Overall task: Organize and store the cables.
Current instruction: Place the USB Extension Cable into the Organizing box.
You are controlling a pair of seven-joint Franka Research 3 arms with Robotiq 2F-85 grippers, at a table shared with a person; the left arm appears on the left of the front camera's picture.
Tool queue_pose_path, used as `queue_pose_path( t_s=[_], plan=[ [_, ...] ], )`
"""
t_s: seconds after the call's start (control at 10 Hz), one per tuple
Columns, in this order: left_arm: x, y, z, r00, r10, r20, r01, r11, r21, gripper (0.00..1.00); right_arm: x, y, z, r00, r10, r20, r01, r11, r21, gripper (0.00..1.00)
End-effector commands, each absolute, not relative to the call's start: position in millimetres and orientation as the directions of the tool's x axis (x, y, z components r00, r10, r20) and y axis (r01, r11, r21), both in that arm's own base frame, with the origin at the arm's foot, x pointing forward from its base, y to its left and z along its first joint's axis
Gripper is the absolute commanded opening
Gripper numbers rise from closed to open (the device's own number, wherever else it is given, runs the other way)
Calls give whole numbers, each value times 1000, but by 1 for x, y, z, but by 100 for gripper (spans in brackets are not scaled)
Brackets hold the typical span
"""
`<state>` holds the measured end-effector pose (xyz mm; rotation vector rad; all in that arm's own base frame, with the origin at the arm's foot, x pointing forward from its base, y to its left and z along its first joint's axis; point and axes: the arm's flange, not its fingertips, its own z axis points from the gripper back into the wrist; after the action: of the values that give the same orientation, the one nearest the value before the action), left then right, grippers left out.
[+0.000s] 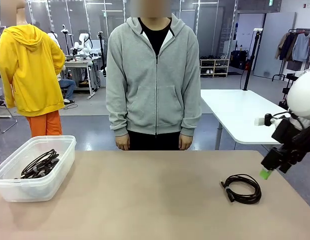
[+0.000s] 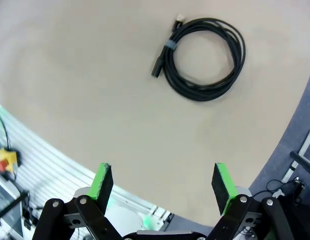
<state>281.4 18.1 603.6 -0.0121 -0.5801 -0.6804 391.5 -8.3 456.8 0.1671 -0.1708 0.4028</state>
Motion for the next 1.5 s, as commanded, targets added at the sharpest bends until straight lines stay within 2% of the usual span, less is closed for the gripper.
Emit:
queue_pose_path(
  t_s=[0.0, 0.3, 0.6, 0.9, 1.4],
  plan=[
    [279, 17, 607, 641, -580, 503, 581, 795, 177, 100, 426, 30, 425, 952, 254, 171, -270, 959, 81, 100],
    [279, 17, 607, 641, -580, 503, 581, 795, 177, 100, 450, 65, 396, 979, 116, 169, -123, 992, 34, 100],
    [279, 17, 607, 641, -580, 503, 581, 795, 177, 100, 459, 76, 377, 984, 91, 150, -99, 994, 46, 100],
    [279, 17, 607, 641, -580, 503, 581, 795, 177, 100, 483, 84, 332, 986, 30, 166, -37, 999, 37, 100],
    [279, 17, 607, 641, -580, 503, 581, 795, 177, 100, 499, 97, 306, 983, 13, 182, -14, 1000, 4, 100]
  ],
)
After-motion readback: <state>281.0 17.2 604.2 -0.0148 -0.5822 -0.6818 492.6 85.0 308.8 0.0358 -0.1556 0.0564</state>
